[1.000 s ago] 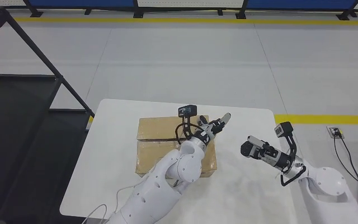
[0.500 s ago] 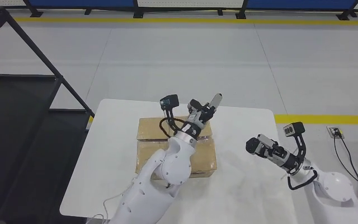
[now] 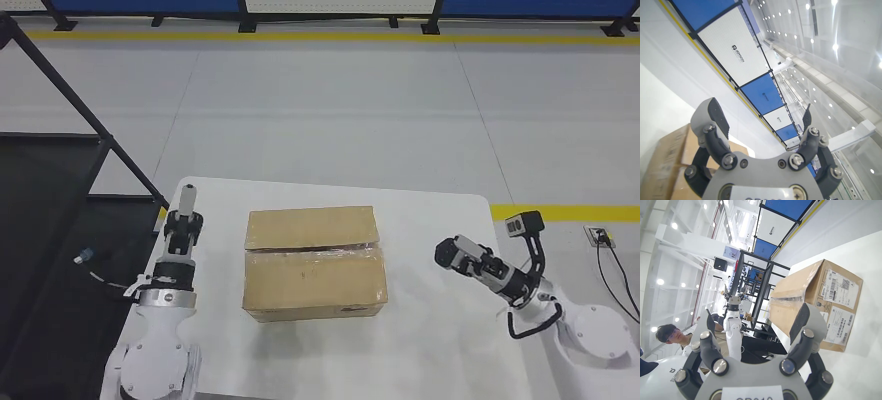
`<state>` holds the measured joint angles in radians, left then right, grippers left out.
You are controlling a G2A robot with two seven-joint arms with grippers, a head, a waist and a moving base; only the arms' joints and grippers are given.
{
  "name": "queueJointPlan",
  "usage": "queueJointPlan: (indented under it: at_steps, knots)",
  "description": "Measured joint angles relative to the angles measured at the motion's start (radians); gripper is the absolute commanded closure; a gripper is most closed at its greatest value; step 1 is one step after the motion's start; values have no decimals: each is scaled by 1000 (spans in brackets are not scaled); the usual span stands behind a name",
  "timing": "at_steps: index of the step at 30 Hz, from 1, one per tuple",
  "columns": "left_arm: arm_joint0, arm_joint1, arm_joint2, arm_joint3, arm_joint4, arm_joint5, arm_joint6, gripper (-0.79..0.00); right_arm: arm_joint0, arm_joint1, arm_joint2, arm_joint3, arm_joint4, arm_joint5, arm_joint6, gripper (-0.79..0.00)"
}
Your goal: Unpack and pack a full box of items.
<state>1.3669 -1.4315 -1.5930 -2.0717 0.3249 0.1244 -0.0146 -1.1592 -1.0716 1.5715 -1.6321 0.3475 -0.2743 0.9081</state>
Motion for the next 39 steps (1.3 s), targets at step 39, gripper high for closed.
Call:
queueJointPlan:
  at_steps: [39]
  knots:
    - [104, 16, -63, 131, -98, -72, -30, -785, 466, -95, -515, 324, -184, 211, -58, -785]
